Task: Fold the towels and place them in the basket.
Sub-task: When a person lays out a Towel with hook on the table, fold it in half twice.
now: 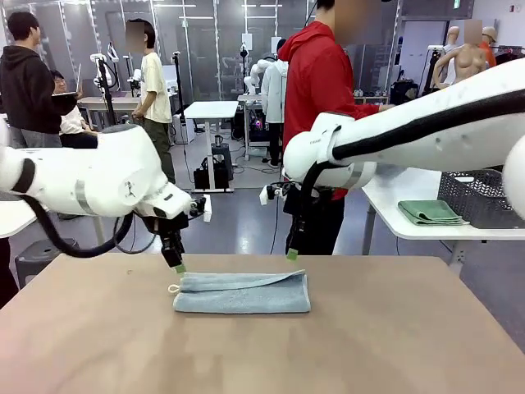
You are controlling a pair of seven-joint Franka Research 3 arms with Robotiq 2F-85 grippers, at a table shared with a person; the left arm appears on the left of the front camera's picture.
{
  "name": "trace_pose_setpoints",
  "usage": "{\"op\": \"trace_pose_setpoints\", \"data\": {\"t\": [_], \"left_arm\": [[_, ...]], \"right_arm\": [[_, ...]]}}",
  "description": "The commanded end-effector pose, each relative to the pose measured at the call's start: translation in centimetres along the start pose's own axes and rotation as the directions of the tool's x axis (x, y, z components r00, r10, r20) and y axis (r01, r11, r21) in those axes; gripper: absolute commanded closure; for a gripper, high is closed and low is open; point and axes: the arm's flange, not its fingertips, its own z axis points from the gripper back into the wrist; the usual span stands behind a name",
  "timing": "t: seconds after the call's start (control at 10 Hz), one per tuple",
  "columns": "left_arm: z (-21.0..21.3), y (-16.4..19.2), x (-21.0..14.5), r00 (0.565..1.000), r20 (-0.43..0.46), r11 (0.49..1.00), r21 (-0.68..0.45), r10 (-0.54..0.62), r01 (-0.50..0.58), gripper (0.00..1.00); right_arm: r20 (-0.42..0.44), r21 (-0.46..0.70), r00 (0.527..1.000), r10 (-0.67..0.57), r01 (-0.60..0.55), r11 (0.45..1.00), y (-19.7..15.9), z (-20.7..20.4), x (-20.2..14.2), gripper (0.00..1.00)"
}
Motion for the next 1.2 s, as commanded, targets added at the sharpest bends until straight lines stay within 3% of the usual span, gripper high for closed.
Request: {"op": "trace_pose_setpoints", "data": {"t": [0.0, 0.1, 0.3, 0.4, 0.5, 0.7, 0.9, 1.0, 1.1], "left_arm": [[4.2, -0.8, -4.7, 0.999, 0.044, 0.994, -0.106, 0.025, -0.02, 0.3], [4.5, -0.2, -6.0, 0.997, 0.072, 0.989, -0.146, 0.015, -0.004, 0.3], [4.4, 0.7, -7.3, 0.979, 0.2, 0.978, -0.195, -0.032, 0.072, 0.3], [4.3, 1.3, -7.9, 0.96, 0.275, 0.969, -0.223, -0.046, 0.11, 0.3], [4.3, 1.9, -8.5, 0.934, 0.352, 0.961, -0.235, -0.056, 0.146, 0.3], [4.4, 2.7, -10.7, 0.848, 0.53, 0.945, -0.272, -0.008, 0.179, 0.3], [4.4, 3.1, -12.4, 0.782, 0.623, 0.941, -0.27, 0.011, 0.202, 0.3], [4.3, 3.3, -12.9, 0.765, 0.643, 0.94, -0.28, 0.034, 0.194, 0.3], [4.4, 3.6, -13.4, 0.75, 0.66, 0.942, -0.277, 0.045, 0.188, 0.1]], "right_arm": [[0.006, 0.056, 0.942, -0.335, 0.335, 0.941, 5.4, 2.7, -3.0, 0.35], [0.0, 0.078, 0.886, -0.463, 0.462, 0.884, 7.1, 3.5, -3.4, 0.35], [-0.045, 0.141, 0.829, -0.558, 0.558, 0.818, 10.1, 4.2, -3.5, 0.35], [-0.04, 0.198, 0.837, -0.545, 0.542, 0.817, 11.4, 4.6, -3.6, 0.35], [-0.053, 0.097, 0.86, -0.507, 0.51, 0.855, 8.6, 4.4, -3.8, 0.35], [-0.053, 0.097, 0.86, -0.507, 0.51, 0.855, 8.6, 4.4, -3.8, 0.35], [-0.06, 0.119, 0.847, -0.528, 0.531, 0.839, 9.5, 4.6, -4.0, 0.35], [-0.015, 0.098, 0.733, -0.68, 0.678, 0.728, 9.5, 4.1, -3.5, 0.35], [0.036, 0.052, 0.627, -0.779, 0.777, 0.628, 9.2, 3.5, -3.2, 0.18]]}}
